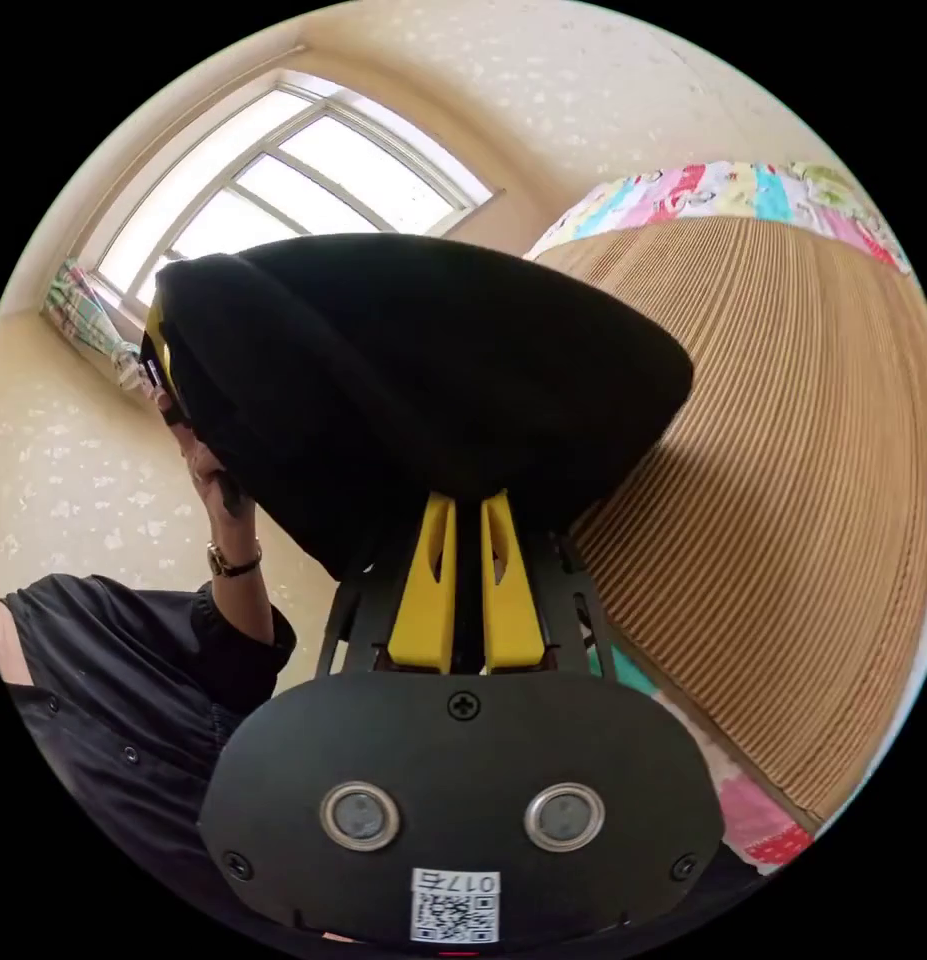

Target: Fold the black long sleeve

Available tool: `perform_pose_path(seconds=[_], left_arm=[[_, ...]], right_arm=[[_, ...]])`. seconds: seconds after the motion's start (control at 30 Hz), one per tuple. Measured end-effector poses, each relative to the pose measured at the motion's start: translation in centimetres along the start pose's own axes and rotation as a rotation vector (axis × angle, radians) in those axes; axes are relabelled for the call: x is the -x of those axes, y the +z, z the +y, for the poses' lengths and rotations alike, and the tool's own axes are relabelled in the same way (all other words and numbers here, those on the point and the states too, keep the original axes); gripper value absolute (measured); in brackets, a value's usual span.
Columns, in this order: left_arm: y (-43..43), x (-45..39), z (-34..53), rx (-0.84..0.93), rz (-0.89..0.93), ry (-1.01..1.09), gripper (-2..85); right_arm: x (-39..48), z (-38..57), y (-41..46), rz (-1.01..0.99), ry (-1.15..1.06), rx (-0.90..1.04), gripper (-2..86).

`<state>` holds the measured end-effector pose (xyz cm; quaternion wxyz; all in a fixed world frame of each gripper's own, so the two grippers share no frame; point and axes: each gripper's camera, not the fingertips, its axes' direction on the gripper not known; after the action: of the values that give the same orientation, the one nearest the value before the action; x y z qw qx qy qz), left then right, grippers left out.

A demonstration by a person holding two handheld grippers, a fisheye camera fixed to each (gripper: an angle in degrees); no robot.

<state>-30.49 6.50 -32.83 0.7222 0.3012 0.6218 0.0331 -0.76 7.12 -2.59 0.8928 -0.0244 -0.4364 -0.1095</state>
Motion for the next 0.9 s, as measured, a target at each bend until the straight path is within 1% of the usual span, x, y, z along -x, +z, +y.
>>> perform_pose_path(seconds=[0.03, 0.07, 0.1, 0.13, 0.17, 0.2, 0.23, 0.27, 0.3, 0.33, 0.37, 0.4, 0.43, 0.47, 0.5, 0.53, 0.57, 0.6, 0.67, 0.73, 0.8, 0.83, 0.9], left_arm=[[0.5, -0.9, -0.7, 0.009, 0.014, 0.031, 1.6], [1.4, -2.9, -2.1, 0.022, 0.047, 0.102, 1.7], [1.8, -5.0, -3.2, 0.013, 0.079, 0.178, 1.9], [1.8, -6.0, -3.8, 0.003, 0.091, 0.210, 1.9], [1.7, -7.7, -4.8, -0.010, 0.088, 0.252, 2.1], [1.7, -9.0, -5.5, -0.011, 0.038, 0.277, 2.3], [1.7, -9.4, -5.8, -0.011, -0.014, 0.282, 2.4], [2.0, -9.5, -6.1, -0.008, -0.146, 0.267, 2.5], [2.6, -8.4, -6.1, 0.019, -0.290, 0.215, 2.9], [3.0, -7.4, -6.0, 0.034, -0.362, 0.179, 3.1], [4.0, -4.6, -5.4, 0.070, -0.494, 0.099, 3.7], [5.0, -1.2, -4.1, 0.103, -0.611, 0.032, 3.7], [5.5, 0.6, -3.3, 0.123, -0.668, -0.008, 3.4], [6.7, 4.2, -1.2, 0.187, -0.761, -0.079, 3.1], [7.7, 7.2, 1.3, 0.245, -0.812, -0.135, 3.4], [8.3, 8.4, 2.6, 0.279, -0.809, -0.158, 3.7], [9.6, 10.2, 4.9, 0.356, -0.761, -0.200, 4.4], [11.0, 11.2, 7.0, 0.409, -0.692, -0.230, 5.3], [13.5, 11.3, 9.6, 0.430, -0.597, -0.217, 6.3], [17.5, 11.0, 11.3, 0.501, -0.518, -0.145, 6.9], [25.8, 10.7, 13.2, 0.671, -0.431, -0.028, 7.9], [28.2, 10.7, 13.8, 0.717, -0.418, 0.007, 8.3], [38.4, 10.9, 17.0, 0.904, -0.413, 0.165, 9.7]], right_arm=[[0.6, -0.6, -1.8, 0.045, -0.010, -0.048, 4.0], [2.0, -1.5, -5.8, 0.122, -0.031, -0.170, 3.6], [3.5, -2.2, -9.9, 0.157, -0.058, -0.300, 3.4], [4.3, -2.4, -11.8, 0.173, -0.079, -0.357, 3.4], [6.0, -3.0, -14.9, 0.219, -0.133, -0.459, 3.3], [7.5, -3.8, -17.0, 0.277, -0.191, -0.516, 3.3], [8.0, -4.5, -17.6, 0.306, -0.215, -0.528, 3.3], [8.7, -6.1, -18.1, 0.359, -0.264, -0.525, 3.3], [8.5, -8.2, -17.5, 0.404, -0.296, -0.474, 3.3], [8.0, -9.5, -16.9, 0.421, -0.306, -0.431, 3.3], [6.3, -12.1, -14.9, 0.447, -0.304, -0.332, 3.2], [3.4, -14.7, -11.7, 0.470, -0.264, -0.198, 3.2], [1.5, -15.9, -9.8, 0.476, -0.231, -0.115, 3.2], [-2.9, -17.3, -5.5, 0.490, -0.134, 0.047, 3.2], [-6.9, -17.0, -2.2, 0.472, -0.036, 0.148, 3.0], [-8.3, -16.2, -1.0, 0.443, -0.010, 0.183, 2.9], [-10.2, -14.1, 0.4, 0.378, 0.016, 0.206, 2.4], [-11.2, -11.5, 0.6, 0.339, 0.044, 0.179, 1.9], [-12.1, -7.2, -0.2, 0.309, 0.092, 0.116, 2.0], [-12.9, -2.6, -1.6, 0.295, 0.158, 0.038, 2.1], [-13.3, 3.2, -3.6, 0.299, 0.233, -0.048, 2.0], [-13.2, 4.5, -4.2, 0.309, 0.241, -0.065, 2.0], [-12.4, 8.7, -6.3, 0.393, 0.249, -0.083, 1.9]])
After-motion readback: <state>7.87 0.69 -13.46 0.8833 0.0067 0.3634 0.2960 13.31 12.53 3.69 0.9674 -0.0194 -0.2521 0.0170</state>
